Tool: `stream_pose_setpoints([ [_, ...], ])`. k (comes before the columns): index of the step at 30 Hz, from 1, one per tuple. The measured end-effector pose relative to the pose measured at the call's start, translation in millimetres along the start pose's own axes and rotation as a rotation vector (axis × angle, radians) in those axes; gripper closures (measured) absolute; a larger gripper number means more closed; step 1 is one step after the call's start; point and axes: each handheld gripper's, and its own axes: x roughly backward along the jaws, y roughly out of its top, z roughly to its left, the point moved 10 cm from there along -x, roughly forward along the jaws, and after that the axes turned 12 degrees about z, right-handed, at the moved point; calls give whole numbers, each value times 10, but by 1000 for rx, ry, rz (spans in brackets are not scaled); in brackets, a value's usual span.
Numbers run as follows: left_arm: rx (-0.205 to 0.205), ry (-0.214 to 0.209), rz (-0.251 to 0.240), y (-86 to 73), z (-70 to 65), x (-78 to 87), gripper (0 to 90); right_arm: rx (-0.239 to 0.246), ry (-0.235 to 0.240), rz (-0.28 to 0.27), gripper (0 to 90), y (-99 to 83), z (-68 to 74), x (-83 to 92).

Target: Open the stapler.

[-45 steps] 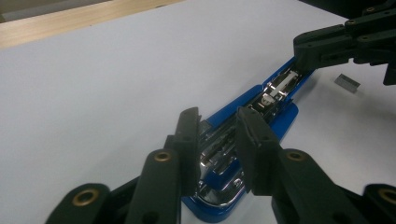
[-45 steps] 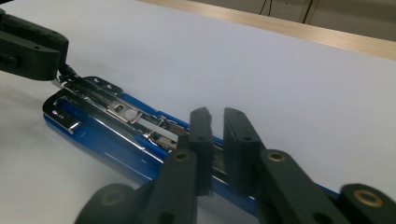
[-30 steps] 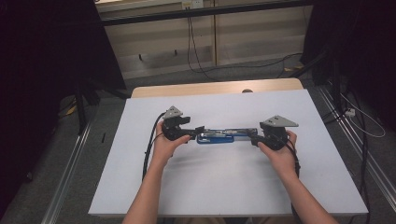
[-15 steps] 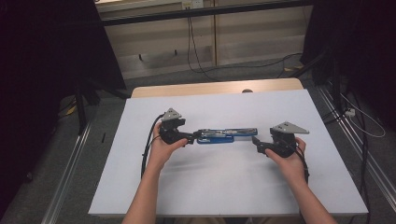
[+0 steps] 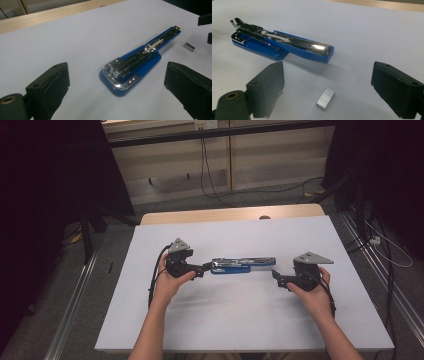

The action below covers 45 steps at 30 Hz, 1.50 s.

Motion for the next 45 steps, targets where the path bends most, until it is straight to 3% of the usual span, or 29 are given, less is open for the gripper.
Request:
stream_pose_setpoints([
  [10,6,3,7,-26,11,8,55,-26,-1,24,175,-37,-4,-14],
  [21,-2,0,-6,-12,-2,13,47,-54,21,72,477,-128,-10,-35],
  [27,-9,-13,-14,-7,-10,31,47,-41,-3,119,546,-222,-6,-107],
  [37,5,-11,10,-38,6,21,47,-30,-19,152,621,-293,20,-168],
  [45,13,-12,7,-38,19,35,47,-11,-22,163,784,-302,-8,-161],
])
